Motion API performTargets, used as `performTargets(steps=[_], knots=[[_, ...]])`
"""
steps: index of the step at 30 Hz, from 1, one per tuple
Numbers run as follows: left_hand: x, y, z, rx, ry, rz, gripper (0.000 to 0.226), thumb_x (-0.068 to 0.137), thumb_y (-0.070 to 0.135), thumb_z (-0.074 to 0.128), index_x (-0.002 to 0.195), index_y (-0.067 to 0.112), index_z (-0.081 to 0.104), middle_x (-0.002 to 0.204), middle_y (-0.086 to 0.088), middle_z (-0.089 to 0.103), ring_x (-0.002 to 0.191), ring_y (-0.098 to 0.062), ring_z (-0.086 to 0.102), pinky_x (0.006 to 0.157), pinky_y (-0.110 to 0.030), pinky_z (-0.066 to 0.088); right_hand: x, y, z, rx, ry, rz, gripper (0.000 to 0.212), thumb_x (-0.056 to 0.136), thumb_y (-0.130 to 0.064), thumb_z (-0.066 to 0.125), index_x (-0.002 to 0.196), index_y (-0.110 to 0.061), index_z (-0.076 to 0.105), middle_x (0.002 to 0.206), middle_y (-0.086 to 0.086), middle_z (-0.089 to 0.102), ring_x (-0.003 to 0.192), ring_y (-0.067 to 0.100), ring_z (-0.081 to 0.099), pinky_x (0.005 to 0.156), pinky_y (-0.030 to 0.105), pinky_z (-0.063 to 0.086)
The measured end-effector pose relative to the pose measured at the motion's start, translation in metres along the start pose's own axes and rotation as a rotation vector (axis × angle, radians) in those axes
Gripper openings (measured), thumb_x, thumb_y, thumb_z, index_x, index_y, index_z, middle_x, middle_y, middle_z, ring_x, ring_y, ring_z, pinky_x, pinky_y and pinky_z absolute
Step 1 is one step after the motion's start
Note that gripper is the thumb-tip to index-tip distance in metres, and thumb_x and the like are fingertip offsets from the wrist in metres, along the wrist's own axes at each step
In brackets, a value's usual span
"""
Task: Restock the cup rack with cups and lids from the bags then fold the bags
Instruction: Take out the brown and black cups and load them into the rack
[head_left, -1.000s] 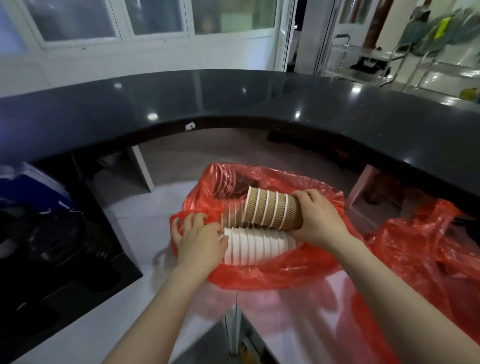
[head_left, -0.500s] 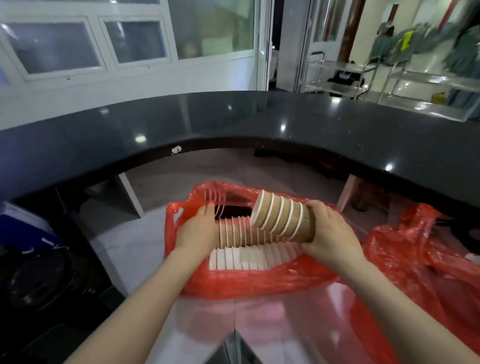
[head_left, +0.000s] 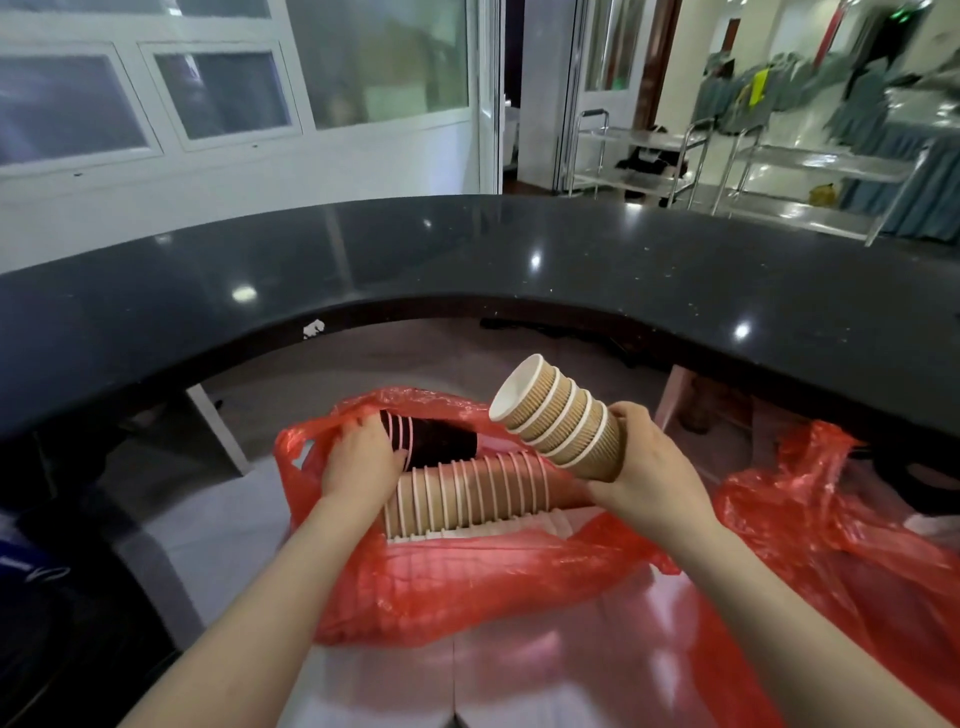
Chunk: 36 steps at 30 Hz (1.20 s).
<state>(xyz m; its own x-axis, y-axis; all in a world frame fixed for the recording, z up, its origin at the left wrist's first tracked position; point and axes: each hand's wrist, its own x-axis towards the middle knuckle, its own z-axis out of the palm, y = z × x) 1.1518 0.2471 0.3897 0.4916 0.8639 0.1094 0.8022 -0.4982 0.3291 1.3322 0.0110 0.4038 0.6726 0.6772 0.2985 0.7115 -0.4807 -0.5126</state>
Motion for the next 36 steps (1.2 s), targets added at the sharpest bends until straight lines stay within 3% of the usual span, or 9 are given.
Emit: performTargets(steps=[4,7,11,14,16,23,29,33,36], knots=[[0.000,-0.002,0.006,-0.166,0.009,-0.028,0.022,0.086,0.020,0.067,0.101,0.007,0.058,0.093,-0.014,0.067,0.092,-0.035,0.065,0.075,-0.039,0.052,0.001,0.000,0.000,0.038,-0.009,0.007,0.077,0.059,-0.042,0.082,0.120,-0.029,0.038,0.105,-0.009,0.055,0.086,0.010,0.051,0.065,0.027,0.040],[0.000,-0.001,0.003,-0.298,-0.004,-0.036,0.023,0.090,0.016,0.062,0.111,0.012,0.054,0.095,-0.011,0.063,0.097,-0.035,0.061,0.076,-0.035,0.045,0.003,-0.002,-0.001,0.061,-0.010,-0.002,0.075,0.058,-0.044,0.081,0.118,-0.031,0.037,0.103,-0.011,0.054,0.085,0.008,0.050,0.063,0.025,0.038],[-0.012,0.006,-0.020,-0.382,0.031,0.198,0.020,0.091,0.014,0.058,0.109,0.022,0.053,0.094,0.007,0.057,0.090,-0.018,0.058,0.073,-0.029,0.039,0.004,-0.007,-0.001,0.078,-0.006,-0.001,0.072,0.059,-0.046,0.078,0.116,-0.034,0.036,0.098,-0.015,0.050,0.083,0.007,0.049,0.059,0.021,0.037],[-0.029,0.013,-0.039,-0.294,0.034,0.431,0.023,0.092,0.009,0.055,0.106,0.024,0.063,0.099,0.008,0.064,0.089,-0.012,0.058,0.072,-0.024,0.039,0.003,-0.012,-0.002,0.088,-0.003,-0.001,0.071,0.060,-0.046,0.077,0.116,-0.034,0.036,0.096,-0.015,0.049,0.081,0.008,0.048,0.057,0.017,0.034],[-0.040,0.016,-0.048,-0.296,0.080,0.466,0.022,0.092,0.007,0.054,0.100,0.022,0.068,0.096,0.008,0.067,0.087,-0.010,0.059,0.068,-0.016,0.037,0.001,-0.016,-0.003,0.106,-0.001,0.002,0.071,0.060,-0.051,0.075,0.116,-0.034,0.036,0.097,-0.014,0.051,0.081,0.008,0.050,0.058,0.020,0.037],[-0.058,0.014,-0.070,-0.671,0.213,0.278,0.032,0.092,0.006,0.053,0.077,0.032,0.063,0.084,0.026,0.062,0.084,0.014,0.056,0.069,-0.002,0.036,-0.008,-0.031,-0.008,0.092,0.037,0.080,0.075,0.060,-0.059,0.073,0.118,-0.031,0.036,0.097,-0.010,0.053,0.083,0.013,0.054,0.063,0.030,0.043],[-0.074,0.001,-0.077,-1.308,0.066,-0.094,0.033,0.095,-0.001,0.041,0.087,0.017,0.068,0.097,-0.003,0.070,0.088,-0.016,0.066,0.074,-0.029,0.051,-0.015,-0.045,-0.015,0.150,0.075,0.075,0.079,0.061,-0.058,0.076,0.124,-0.027,0.039,0.101,-0.010,0.053,0.083,0.009,0.052,0.062,0.026,0.041],[-0.083,-0.005,-0.090,-1.740,-0.075,-0.265,0.028,0.098,-0.001,0.037,0.094,0.010,0.063,0.088,-0.007,0.069,0.077,-0.018,0.065,0.067,-0.032,0.052,-0.023,-0.067,-0.017,0.381,0.081,0.122,0.072,0.062,-0.056,0.076,0.120,-0.032,0.042,0.094,-0.022,0.053,0.076,-0.002,0.057,0.057,0.017,0.043],[-0.092,-0.008,-0.090,-1.871,-0.126,-0.325,0.022,0.098,0.008,0.042,0.096,0.008,0.063,0.092,-0.010,0.070,0.081,-0.020,0.068,0.072,-0.035,0.053,-0.027,-0.086,-0.015,0.568,0.066,0.153,0.063,0.063,-0.054,0.075,0.113,-0.033,0.043,0.094,-0.018,0.057,0.076,-0.011,0.061,0.052,0.013,0.049]])
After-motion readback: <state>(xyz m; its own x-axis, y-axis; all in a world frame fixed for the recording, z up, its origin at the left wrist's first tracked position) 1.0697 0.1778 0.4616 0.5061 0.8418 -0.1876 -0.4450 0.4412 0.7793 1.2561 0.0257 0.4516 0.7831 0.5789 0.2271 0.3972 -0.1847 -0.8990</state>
